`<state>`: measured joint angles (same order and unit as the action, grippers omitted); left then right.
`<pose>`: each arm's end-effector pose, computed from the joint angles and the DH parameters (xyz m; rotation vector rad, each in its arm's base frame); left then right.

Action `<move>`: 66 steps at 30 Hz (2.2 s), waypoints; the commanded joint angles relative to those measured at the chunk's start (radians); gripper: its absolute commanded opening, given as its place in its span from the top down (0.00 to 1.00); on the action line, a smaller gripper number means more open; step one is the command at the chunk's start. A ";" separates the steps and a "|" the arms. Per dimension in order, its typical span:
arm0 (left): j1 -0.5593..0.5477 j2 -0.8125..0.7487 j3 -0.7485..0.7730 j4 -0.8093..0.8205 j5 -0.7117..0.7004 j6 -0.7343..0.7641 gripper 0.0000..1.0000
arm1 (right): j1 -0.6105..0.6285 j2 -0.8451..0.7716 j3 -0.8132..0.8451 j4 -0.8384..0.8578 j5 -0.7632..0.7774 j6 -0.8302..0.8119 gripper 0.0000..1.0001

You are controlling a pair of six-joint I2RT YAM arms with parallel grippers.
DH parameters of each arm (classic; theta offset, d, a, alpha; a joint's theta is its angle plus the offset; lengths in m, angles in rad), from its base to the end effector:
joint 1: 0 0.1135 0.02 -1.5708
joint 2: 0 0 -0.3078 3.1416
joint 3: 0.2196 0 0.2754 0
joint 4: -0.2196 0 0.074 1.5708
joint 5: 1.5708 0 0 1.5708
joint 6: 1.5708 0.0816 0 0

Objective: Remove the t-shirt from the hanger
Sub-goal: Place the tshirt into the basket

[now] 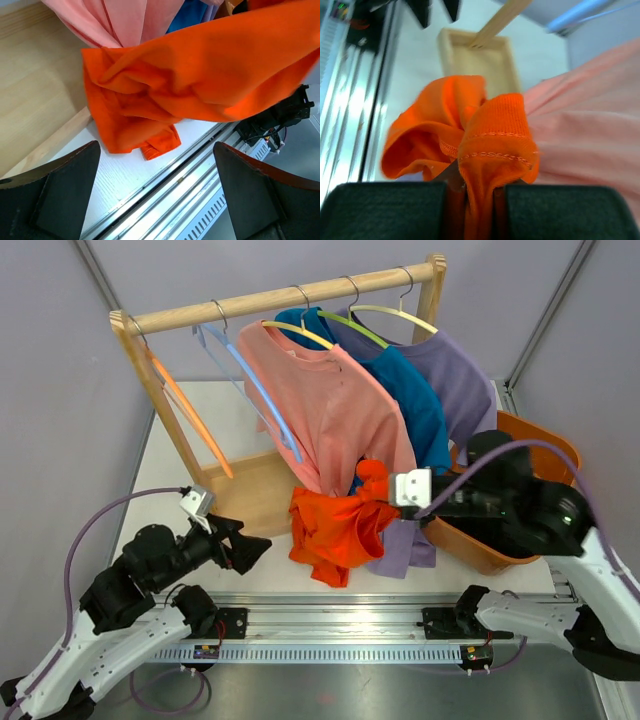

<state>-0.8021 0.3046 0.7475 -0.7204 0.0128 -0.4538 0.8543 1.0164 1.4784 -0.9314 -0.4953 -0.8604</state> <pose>0.0640 -0.0677 0.3326 0.3460 1.9122 -0.8719 0.1033 0.1777 0.4828 -1.7078 1.0693 0.4997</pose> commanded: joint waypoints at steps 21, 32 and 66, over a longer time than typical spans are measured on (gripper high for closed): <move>0.003 0.088 0.090 0.122 0.119 0.219 0.01 | -0.241 0.185 0.727 0.718 0.949 -0.288 1.00; 0.003 0.108 0.075 0.162 0.148 0.227 0.01 | -0.242 0.193 0.746 0.608 1.239 -0.436 1.00; 0.003 0.119 0.089 0.197 0.122 0.182 0.01 | -1.216 0.333 -0.168 0.071 0.305 0.446 1.00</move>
<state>-0.8021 0.4316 0.8131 -0.5808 0.1627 -0.2481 -0.3222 1.3510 1.3510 -0.8917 -0.1844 -0.5102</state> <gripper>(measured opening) 0.985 0.096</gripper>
